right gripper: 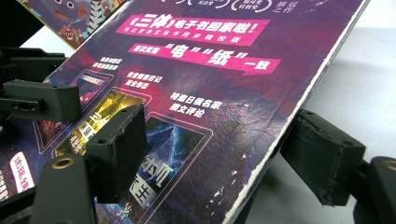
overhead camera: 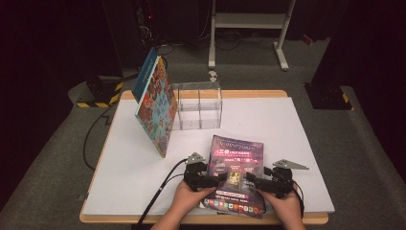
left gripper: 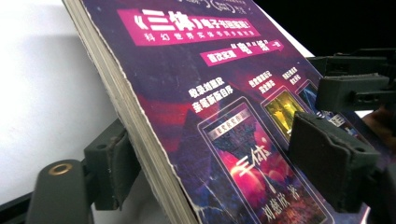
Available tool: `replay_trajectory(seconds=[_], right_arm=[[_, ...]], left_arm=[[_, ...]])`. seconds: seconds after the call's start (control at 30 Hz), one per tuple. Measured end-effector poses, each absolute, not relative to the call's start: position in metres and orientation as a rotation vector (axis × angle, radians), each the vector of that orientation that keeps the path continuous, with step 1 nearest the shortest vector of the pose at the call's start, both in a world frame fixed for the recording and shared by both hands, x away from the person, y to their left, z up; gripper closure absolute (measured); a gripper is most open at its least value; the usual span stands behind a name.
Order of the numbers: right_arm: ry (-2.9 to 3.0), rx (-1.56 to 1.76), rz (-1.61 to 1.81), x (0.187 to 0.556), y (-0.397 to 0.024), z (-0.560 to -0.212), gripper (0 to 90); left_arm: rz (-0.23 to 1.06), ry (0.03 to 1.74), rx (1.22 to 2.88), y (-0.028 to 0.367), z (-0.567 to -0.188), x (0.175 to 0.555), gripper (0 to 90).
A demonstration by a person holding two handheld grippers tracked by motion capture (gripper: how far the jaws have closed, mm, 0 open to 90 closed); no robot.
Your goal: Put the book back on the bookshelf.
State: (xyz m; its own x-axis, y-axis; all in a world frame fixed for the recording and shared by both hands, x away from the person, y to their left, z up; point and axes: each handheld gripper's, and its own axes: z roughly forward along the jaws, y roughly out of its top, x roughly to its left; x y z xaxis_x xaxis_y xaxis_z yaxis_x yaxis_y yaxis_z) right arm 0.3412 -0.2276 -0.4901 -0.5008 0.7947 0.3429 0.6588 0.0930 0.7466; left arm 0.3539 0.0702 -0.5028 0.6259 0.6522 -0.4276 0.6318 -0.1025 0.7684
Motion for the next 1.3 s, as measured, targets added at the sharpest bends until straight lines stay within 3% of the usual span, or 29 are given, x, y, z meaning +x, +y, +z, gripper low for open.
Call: replay_trajectory(seconds=[0.2,0.4,0.57,0.7,1.3], right_arm=[[2.232,1.464,1.370,0.340,-0.228,-0.488,28.1],[2.230,1.446,1.365,0.338,-0.232,-0.484,39.0],[2.207,1.408,1.353,0.336,-0.233,-0.477,58.6],[2.233,1.388,1.363,0.336,-0.230,-0.470,68.4],[2.209,1.203,1.412,0.339,-0.173,-0.425,73.1]], left_arm=[[0.087,0.996,1.824,0.077,-0.493,0.347,38.6],[0.124,0.967,1.846,0.081,-0.487,0.343,51.2],[0.171,0.924,1.860,0.082,-0.481,0.339,62.3],[0.177,0.903,1.867,0.084,-0.477,0.337,65.1],[0.371,0.893,1.792,0.136,-0.453,0.327,70.9]])
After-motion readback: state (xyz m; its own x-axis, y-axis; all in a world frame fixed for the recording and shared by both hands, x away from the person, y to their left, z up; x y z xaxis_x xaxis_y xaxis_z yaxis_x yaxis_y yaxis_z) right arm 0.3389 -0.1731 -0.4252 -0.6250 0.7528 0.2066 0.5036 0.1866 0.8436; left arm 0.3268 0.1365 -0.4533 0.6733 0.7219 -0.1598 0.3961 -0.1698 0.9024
